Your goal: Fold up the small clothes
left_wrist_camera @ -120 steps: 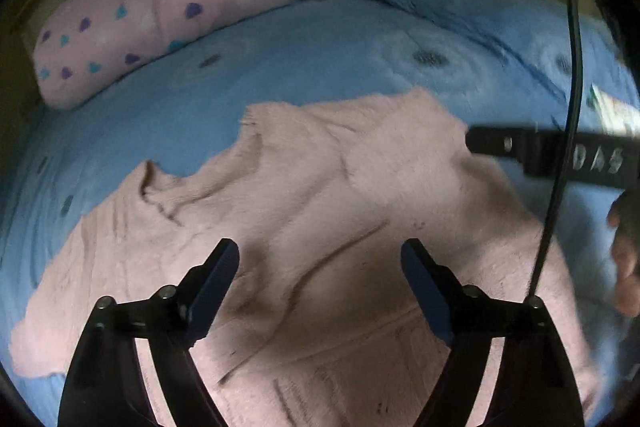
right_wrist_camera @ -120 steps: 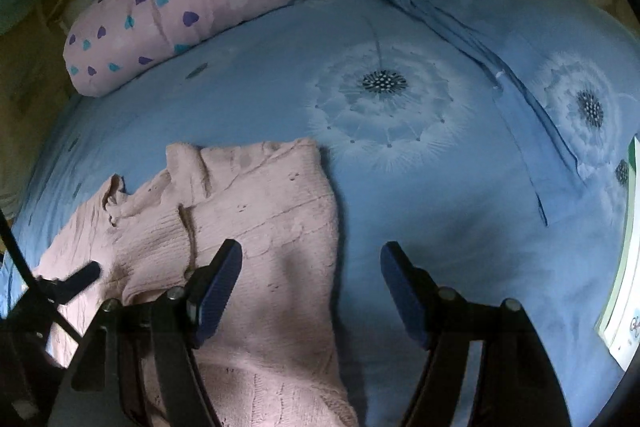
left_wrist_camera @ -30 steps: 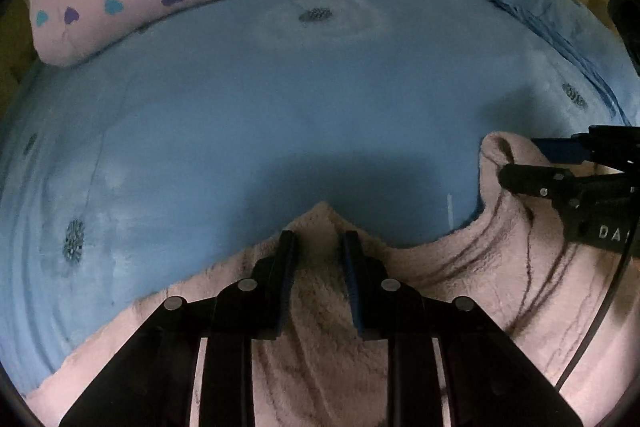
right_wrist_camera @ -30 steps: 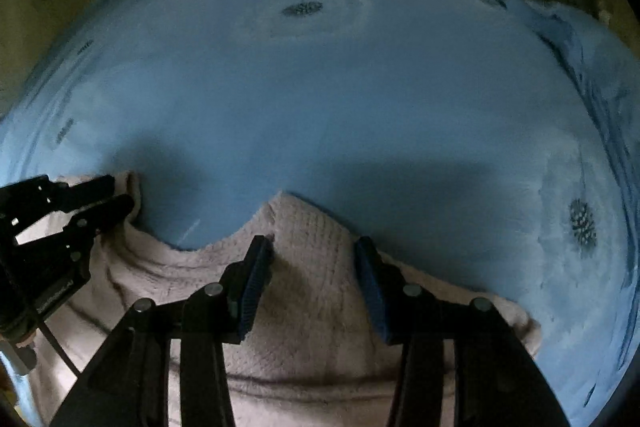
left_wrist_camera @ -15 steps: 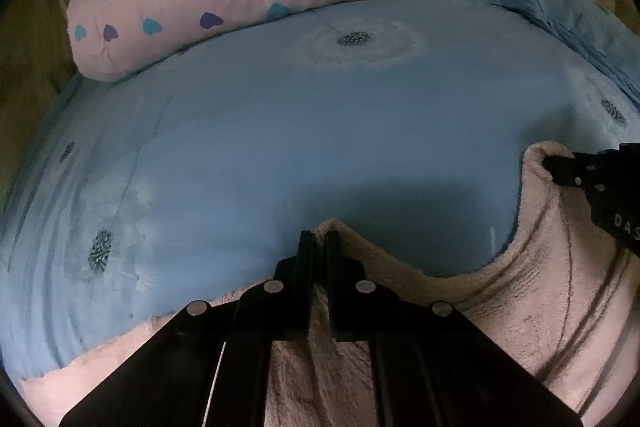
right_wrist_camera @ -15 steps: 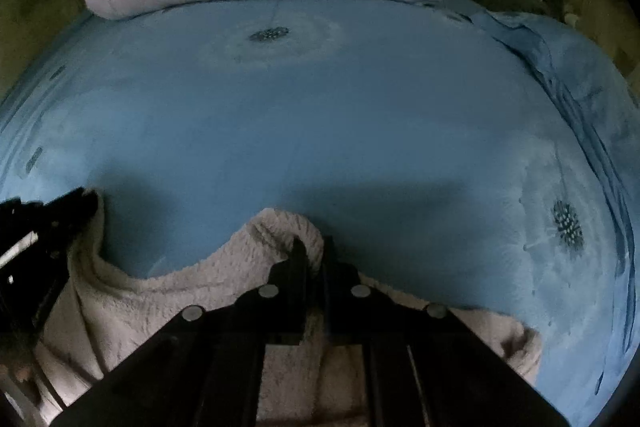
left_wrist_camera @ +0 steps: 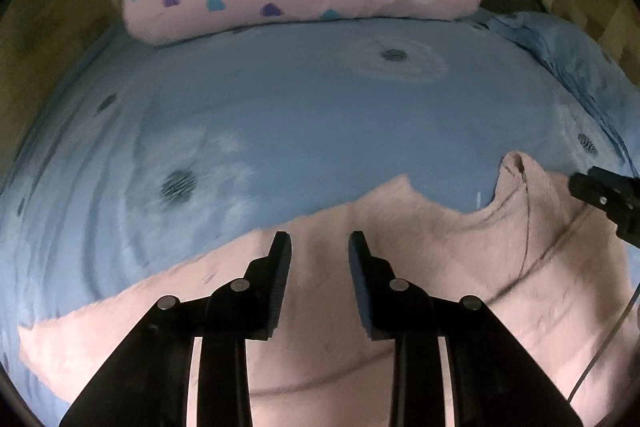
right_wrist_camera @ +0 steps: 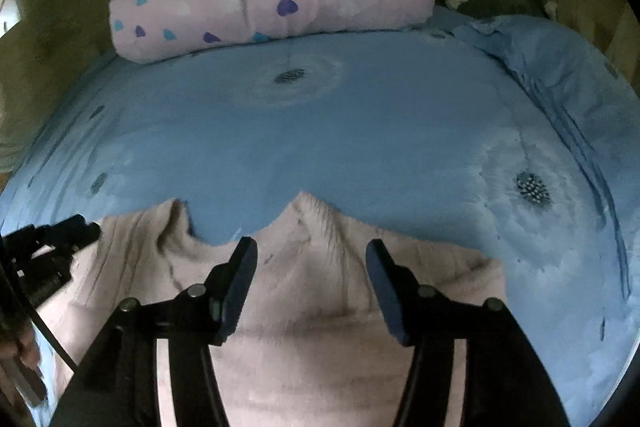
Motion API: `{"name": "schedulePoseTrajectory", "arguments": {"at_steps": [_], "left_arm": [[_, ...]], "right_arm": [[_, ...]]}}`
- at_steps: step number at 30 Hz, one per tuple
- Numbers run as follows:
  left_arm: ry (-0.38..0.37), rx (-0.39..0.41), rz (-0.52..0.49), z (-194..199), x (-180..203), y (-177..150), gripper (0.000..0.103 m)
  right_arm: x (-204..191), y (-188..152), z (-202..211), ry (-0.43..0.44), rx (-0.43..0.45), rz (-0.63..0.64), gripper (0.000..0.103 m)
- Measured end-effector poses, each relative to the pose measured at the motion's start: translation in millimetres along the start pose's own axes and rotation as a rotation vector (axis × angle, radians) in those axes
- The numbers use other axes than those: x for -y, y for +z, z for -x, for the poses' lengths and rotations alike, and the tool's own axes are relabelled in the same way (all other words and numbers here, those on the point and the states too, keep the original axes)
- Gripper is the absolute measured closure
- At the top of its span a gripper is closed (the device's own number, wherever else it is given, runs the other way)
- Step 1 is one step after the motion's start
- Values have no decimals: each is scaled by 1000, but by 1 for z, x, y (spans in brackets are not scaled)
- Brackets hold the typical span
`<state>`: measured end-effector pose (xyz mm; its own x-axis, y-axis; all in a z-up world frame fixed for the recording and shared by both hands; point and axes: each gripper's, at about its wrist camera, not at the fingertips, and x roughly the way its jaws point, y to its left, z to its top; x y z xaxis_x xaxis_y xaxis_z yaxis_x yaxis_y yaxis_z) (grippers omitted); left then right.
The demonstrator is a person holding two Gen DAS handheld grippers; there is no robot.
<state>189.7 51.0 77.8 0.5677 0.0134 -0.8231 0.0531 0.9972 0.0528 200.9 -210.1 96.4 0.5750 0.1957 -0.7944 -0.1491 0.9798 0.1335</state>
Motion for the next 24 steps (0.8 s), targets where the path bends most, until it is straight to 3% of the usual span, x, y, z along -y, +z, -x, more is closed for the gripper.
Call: {"name": "schedulePoseTrajectory", "arguments": {"at_steps": [8, 16, 24], "left_arm": [[-12, -55, 173, 49, -78, -53, 79], [154, -118, 234, 71, -149, -119, 79], [222, -170, 413, 84, -218, -181, 79]], "right_arm": [[-2, -31, 37, 8, -37, -17, 43], [-12, -71, 74, 34, -89, -15, 43], [-25, -108, 101, 46, -113, -6, 41]]}}
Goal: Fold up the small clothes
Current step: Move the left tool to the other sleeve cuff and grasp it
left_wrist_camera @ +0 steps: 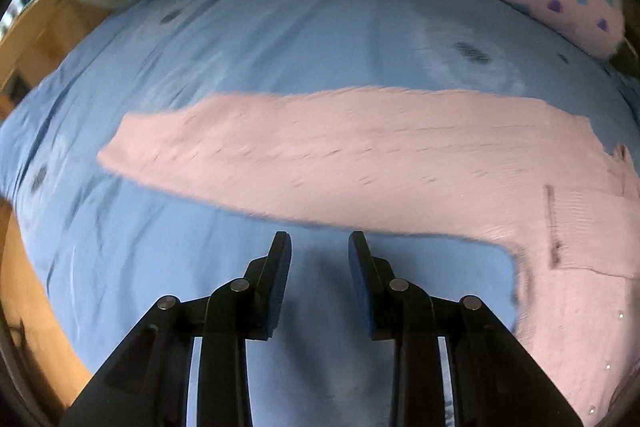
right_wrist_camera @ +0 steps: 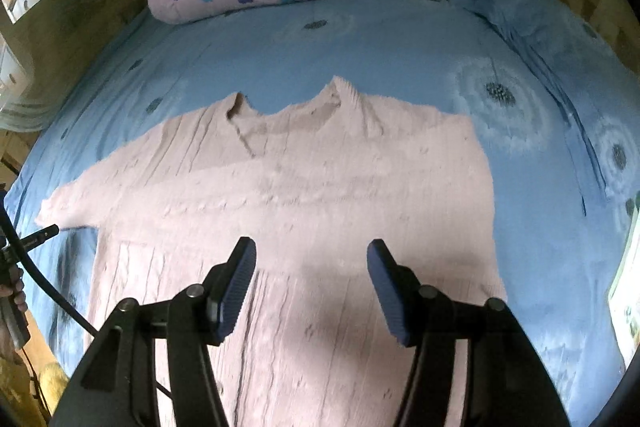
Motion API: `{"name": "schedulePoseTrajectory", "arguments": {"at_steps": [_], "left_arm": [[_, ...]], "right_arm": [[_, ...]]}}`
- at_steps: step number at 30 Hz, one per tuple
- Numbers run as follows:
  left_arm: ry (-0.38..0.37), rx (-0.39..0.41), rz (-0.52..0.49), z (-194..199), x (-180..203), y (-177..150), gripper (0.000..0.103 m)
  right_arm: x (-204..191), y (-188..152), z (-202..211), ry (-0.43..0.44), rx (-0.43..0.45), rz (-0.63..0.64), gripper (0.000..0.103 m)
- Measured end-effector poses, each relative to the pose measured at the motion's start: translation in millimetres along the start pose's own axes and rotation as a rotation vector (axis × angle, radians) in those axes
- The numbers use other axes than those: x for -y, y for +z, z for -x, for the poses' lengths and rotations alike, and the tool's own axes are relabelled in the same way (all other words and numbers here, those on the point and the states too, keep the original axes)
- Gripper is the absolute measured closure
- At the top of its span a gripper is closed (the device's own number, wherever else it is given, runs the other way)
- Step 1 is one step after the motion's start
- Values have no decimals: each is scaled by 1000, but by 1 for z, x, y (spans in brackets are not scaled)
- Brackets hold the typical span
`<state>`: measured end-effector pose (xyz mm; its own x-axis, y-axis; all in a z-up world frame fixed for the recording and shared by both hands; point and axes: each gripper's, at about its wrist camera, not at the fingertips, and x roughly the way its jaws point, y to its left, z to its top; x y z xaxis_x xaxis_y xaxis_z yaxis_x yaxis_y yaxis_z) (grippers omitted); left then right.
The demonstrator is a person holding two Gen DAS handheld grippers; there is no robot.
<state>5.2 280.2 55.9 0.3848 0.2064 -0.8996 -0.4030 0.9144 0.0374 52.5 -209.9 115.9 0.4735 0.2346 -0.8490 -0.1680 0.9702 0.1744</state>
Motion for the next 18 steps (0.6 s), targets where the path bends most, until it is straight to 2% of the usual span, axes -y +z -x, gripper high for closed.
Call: {"name": "schedulePoseTrajectory", "arguments": {"at_steps": [10, 13, 18], "left_arm": [[7, -44, 243, -18, -65, -25, 79], [-14, -50, 301, -25, -76, -28, 79], [-68, -8, 382, -24, -85, -27, 79]], "right_arm": [[-4, -46, -2, -9, -57, -45, 38], [-1, -52, -3, -23, -66, -48, 38], [0, -59, -7, -44, -80, -65, 37]]}}
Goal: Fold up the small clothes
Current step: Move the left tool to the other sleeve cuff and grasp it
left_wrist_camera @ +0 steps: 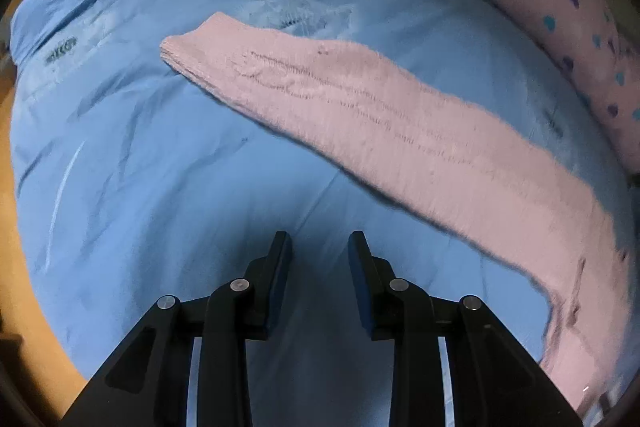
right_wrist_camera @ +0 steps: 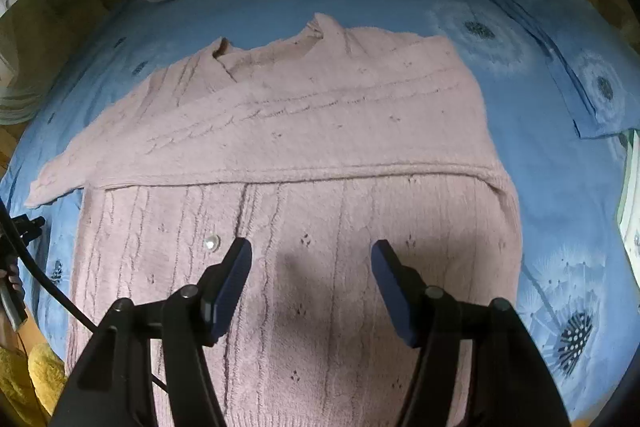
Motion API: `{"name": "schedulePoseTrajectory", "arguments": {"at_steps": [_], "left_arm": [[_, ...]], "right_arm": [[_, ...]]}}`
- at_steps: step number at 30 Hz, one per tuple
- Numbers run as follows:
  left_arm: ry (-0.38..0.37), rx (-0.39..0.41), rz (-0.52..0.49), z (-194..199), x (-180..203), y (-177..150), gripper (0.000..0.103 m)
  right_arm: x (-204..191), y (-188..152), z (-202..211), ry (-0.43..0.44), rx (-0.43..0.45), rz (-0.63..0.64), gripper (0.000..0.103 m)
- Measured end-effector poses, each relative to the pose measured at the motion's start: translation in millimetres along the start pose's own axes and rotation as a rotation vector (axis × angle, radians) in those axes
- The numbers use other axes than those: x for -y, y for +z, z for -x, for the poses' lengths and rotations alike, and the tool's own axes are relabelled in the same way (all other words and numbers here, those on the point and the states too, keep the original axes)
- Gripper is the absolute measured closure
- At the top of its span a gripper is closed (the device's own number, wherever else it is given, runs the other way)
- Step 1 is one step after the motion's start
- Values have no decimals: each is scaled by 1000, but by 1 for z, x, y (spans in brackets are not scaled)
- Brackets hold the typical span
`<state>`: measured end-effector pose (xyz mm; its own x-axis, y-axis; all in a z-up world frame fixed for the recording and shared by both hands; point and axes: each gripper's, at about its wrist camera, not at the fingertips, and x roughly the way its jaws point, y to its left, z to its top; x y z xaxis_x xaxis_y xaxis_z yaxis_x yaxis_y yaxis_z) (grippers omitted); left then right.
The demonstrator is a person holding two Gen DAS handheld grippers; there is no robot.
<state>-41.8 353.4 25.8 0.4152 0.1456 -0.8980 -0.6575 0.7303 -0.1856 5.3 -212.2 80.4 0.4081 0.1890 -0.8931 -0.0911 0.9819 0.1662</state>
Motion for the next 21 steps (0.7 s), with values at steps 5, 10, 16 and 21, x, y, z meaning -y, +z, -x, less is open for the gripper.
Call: {"name": "schedulePoseTrajectory", "arguments": {"at_steps": [5, 10, 16, 21], "left_arm": [[-139, 12, 37, 3, 2, 0, 77], [-195, 38, -2, 4, 18, -1, 71], [-207, 5, 103, -17, 17, 12, 71], [-301, -21, 193, -35, 9, 22, 71]], "right_arm": [[-3, -5, -8, -13, -14, -1, 36], [-5, -9, -20, -14, -38, -10, 34], [-8, -15, -28, -19, -49, -7, 34], [-4, -18, -38, -16, -63, -16, 31]]}}
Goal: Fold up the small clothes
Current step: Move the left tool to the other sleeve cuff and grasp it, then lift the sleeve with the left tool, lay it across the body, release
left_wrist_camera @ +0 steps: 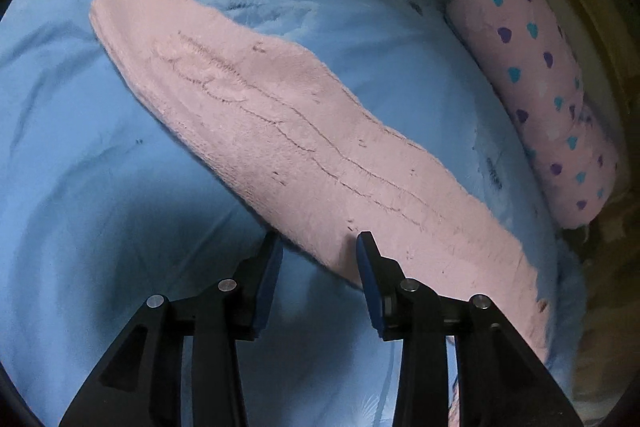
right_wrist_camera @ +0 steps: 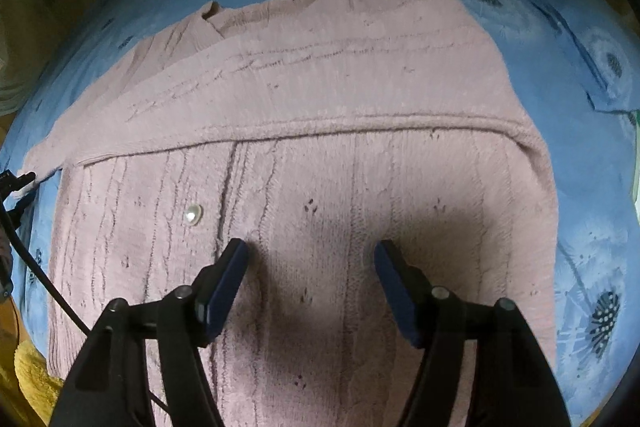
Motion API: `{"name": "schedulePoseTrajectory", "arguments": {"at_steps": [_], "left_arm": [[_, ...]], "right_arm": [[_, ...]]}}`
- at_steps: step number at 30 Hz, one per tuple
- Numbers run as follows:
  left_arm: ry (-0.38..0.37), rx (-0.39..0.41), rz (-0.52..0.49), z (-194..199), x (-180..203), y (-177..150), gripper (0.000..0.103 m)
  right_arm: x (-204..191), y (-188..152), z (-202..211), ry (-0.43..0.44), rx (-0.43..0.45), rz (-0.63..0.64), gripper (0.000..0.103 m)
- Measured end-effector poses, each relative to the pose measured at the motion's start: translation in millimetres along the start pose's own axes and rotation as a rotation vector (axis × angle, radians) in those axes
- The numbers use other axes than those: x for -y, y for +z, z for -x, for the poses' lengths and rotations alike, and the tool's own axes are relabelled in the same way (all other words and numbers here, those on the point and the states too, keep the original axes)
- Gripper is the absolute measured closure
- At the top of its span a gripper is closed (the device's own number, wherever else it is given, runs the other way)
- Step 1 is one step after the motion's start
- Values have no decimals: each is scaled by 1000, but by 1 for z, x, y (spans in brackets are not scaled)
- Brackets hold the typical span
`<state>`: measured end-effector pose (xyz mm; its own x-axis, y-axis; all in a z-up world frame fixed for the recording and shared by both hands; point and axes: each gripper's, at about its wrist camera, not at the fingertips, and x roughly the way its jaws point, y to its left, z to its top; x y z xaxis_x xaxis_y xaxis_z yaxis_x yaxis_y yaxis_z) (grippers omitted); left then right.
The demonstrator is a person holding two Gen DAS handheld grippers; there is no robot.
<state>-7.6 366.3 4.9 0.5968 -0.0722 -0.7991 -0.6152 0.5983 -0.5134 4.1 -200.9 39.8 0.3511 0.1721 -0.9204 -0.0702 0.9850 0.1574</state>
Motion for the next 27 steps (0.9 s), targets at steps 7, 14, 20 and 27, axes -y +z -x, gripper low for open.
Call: {"name": "schedulePoseTrajectory", "arguments": {"at_steps": [7, 14, 20, 27], "left_arm": [[-46, 24, 89, -4, -6, 16, 71], [-65, 15, 32, -10, 4, 21, 96], [-55, 39, -21, 1, 10, 15, 101], [-67, 134, -237, 45, 60, 9, 102]], "right_arm": [[-4, 0, -4, -23, 7, 11, 27], [-3, 0, -4, -23, 11, 3, 25], [-3, -1, -8, -33, 16, 54, 20], [-1, 1, 2, 13, 32, 27, 20]]}}
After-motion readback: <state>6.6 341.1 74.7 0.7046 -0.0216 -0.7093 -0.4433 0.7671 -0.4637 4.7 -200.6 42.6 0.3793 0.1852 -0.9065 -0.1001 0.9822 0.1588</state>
